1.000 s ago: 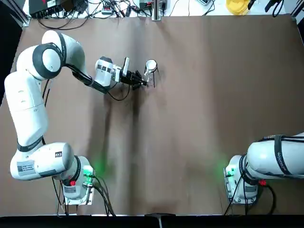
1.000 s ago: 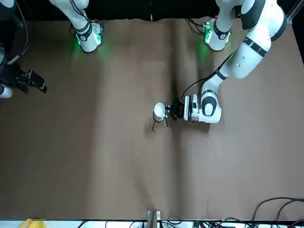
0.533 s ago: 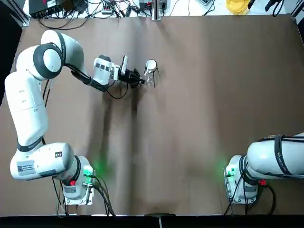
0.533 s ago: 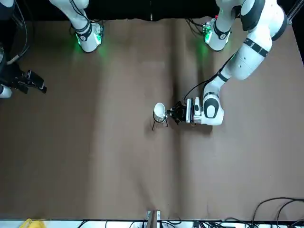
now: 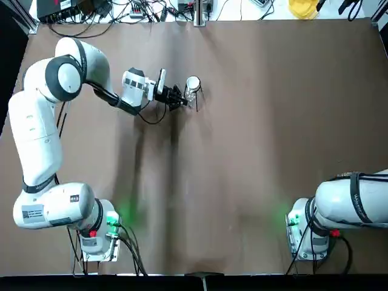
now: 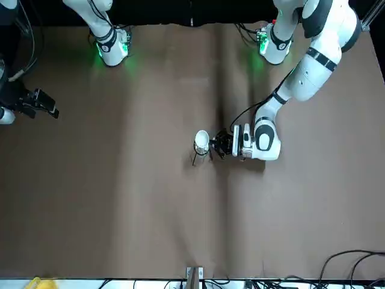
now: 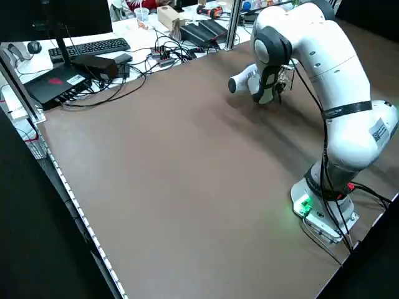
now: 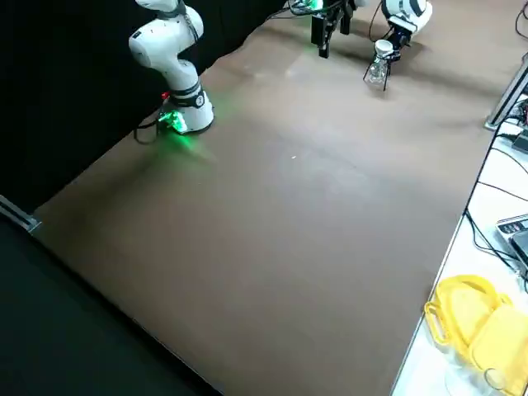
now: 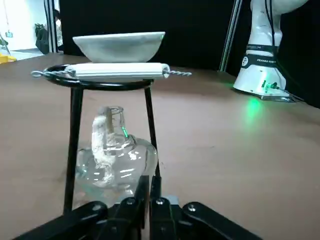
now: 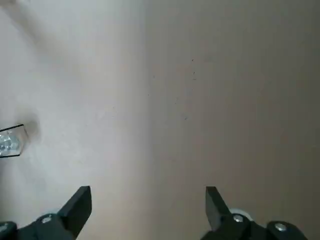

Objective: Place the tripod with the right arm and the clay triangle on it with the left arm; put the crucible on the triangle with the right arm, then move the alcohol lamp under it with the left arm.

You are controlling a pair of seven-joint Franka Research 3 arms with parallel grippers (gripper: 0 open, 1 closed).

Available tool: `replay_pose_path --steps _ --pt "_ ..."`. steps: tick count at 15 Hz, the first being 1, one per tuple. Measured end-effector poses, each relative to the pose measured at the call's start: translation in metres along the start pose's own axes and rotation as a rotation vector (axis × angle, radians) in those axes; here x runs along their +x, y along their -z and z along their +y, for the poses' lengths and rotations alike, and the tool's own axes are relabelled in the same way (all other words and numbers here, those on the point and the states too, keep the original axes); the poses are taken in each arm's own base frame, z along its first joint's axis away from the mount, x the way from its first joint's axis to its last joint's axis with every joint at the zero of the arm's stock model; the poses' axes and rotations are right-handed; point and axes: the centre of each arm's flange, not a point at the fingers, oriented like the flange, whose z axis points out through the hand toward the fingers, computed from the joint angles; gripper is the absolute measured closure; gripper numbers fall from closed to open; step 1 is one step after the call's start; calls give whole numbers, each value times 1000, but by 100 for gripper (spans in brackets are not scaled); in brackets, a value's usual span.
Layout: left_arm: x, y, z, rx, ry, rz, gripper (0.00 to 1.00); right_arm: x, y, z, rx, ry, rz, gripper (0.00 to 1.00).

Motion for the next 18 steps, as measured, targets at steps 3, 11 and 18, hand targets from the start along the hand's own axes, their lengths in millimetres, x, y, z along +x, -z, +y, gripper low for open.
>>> replay_pose_path --steps 3,11,18 --pt "-3 4 -1 7 3 -4 92 0 0 0 0 0 0 0" --pt "-5 40 1 23 22 -17 92 0 0 -2 0 4 -1 0" --pt "38 120 -19 -69 121 -185 83 0 0 -2 0 5 1 0"
